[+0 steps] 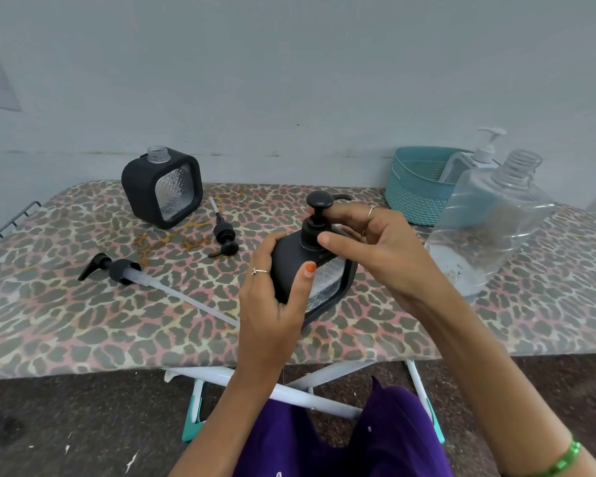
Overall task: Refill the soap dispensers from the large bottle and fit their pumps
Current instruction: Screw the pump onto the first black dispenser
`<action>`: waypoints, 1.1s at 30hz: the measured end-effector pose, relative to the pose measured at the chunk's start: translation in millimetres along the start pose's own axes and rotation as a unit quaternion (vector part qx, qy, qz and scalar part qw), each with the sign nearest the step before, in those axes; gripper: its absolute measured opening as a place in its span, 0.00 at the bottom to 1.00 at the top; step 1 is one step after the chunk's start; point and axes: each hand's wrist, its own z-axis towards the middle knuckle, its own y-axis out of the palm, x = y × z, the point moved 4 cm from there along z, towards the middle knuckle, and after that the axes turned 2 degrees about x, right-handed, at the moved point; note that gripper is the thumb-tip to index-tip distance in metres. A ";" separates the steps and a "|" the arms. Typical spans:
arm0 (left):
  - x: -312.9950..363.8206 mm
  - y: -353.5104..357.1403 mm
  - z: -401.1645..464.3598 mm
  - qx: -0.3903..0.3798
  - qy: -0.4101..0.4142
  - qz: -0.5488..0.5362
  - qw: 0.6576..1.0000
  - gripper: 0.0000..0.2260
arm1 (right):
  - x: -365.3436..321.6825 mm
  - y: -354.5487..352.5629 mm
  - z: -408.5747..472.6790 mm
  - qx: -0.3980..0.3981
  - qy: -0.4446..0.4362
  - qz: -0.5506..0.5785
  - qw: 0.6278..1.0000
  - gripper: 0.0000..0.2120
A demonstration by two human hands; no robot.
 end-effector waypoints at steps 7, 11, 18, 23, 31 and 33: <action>3.0 -0.4 -0.6 0.006 -0.007 0.002 1.000 0.27 | 6.2 4.5 1.4 0.080 -0.006 -0.005 0.997 0.14; 0.8 0.5 -0.4 0.002 -0.008 -0.003 1.000 0.31 | 3.9 2.0 3.4 0.009 0.006 -0.015 1.000 0.20; 1.3 0.8 0.2 0.006 -0.007 -0.001 1.000 0.32 | -2.6 2.4 3.8 -0.023 0.028 -0.005 0.999 0.17; -0.7 1.3 0.3 0.006 0.000 0.005 1.000 0.35 | -2.3 7.7 -2.2 0.075 0.020 -0.040 0.996 0.14; 0.1 -0.1 0.5 0.001 0.006 -0.004 1.000 0.37 | -10.7 4.7 8.4 -0.061 0.042 -0.009 0.997 0.19; -1.8 -0.1 0.8 -0.001 0.002 -0.002 1.000 0.39 | -12.5 4.1 10.7 -0.066 0.048 0.004 0.997 0.19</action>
